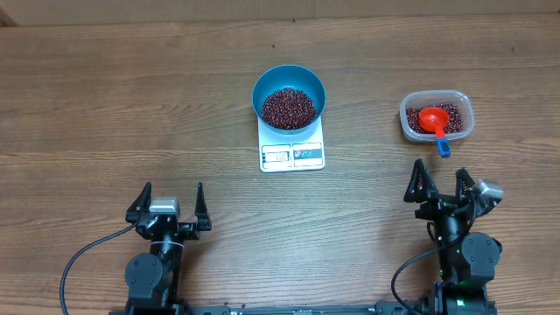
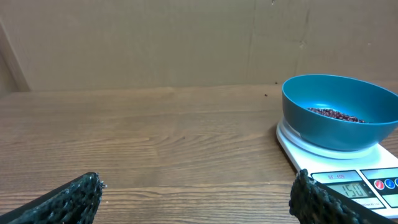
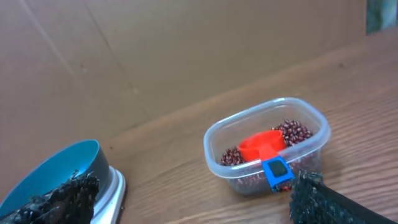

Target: Scoop item into bowl and weigh 150g on scale

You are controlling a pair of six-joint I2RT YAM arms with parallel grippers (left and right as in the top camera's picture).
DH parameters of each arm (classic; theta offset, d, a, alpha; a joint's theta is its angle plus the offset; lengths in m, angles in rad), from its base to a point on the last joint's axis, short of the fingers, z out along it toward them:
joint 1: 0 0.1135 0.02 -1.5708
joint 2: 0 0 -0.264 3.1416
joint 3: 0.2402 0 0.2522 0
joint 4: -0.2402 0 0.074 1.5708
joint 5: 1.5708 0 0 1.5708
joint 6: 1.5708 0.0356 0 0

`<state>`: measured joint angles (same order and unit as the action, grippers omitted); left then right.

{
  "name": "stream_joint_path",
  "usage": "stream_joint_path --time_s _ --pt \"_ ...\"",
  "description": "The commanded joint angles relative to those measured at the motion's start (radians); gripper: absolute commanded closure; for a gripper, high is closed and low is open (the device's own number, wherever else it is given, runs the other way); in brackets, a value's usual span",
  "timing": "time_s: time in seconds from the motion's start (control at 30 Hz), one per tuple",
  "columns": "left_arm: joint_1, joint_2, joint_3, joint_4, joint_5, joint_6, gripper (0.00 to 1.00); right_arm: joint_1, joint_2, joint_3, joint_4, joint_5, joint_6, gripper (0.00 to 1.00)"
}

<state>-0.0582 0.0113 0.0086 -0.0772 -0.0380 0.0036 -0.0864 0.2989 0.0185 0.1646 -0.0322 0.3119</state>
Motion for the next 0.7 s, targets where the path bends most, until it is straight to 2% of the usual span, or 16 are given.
stream_joint_path --time_s 0.0,0.27,0.53,0.67 --pt "0.007 -0.006 -0.004 0.001 0.005 0.016 0.0 -0.004 -0.029 -0.011 0.005 0.024 0.006 0.0" --pt "0.007 -0.006 -0.004 0.001 0.005 0.016 0.0 -0.003 -0.043 -0.011 -0.036 0.027 0.006 0.0" --pt "0.007 -0.006 -0.004 0.001 0.005 0.016 0.0 -0.004 -0.216 -0.011 -0.252 0.027 0.006 0.0" --pt "0.007 -0.006 -0.003 0.001 0.005 0.016 0.0 -0.004 -0.263 -0.011 -0.249 0.028 0.001 0.0"
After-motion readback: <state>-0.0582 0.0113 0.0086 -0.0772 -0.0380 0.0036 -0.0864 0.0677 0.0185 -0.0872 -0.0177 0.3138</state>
